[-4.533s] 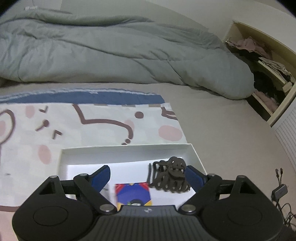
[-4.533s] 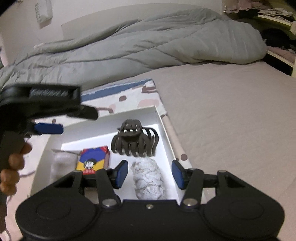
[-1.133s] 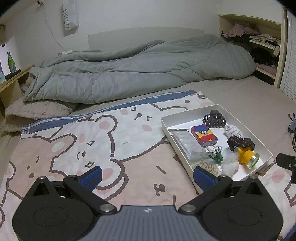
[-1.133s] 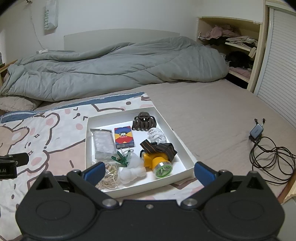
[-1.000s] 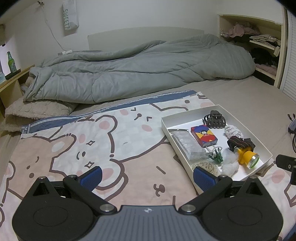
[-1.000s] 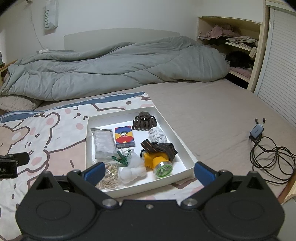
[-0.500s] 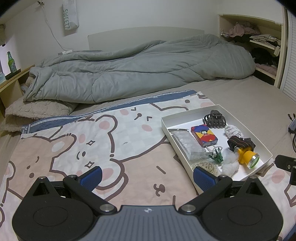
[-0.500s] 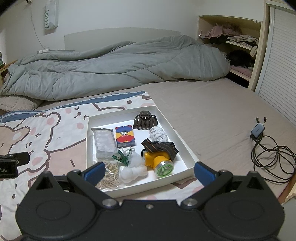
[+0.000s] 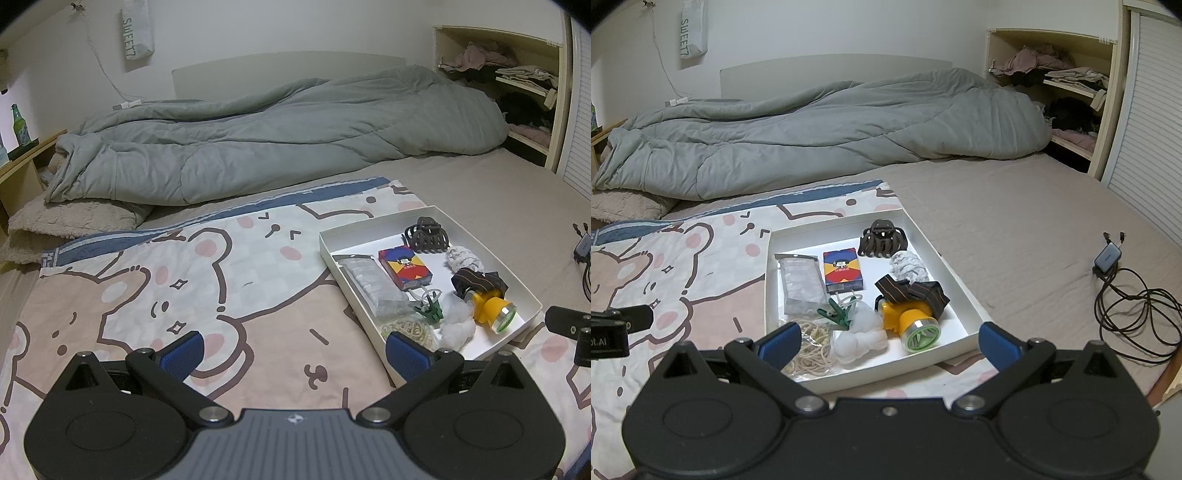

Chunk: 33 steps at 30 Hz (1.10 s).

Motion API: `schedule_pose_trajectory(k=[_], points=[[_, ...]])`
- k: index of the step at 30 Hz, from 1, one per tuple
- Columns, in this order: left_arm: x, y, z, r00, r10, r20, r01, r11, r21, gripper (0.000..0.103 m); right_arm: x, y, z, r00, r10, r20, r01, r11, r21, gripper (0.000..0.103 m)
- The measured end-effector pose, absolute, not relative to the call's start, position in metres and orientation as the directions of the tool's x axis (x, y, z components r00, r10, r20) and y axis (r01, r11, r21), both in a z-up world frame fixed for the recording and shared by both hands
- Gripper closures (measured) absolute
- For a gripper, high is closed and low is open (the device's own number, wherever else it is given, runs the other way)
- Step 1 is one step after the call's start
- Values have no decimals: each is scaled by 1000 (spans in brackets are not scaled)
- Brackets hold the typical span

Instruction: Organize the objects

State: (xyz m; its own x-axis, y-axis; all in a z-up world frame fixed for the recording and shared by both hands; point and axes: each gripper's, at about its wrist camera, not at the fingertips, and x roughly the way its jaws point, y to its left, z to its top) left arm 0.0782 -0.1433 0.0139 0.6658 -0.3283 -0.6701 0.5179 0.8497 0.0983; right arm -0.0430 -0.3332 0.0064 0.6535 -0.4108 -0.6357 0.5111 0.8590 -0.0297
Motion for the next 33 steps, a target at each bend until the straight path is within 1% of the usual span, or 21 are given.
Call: schedule_pose_trajectory(k=[33], points=[[76,-148,15,666,-334,-667,523,847,98,0,-44,-331,5,654,-405,-639,508,861,-25,0]])
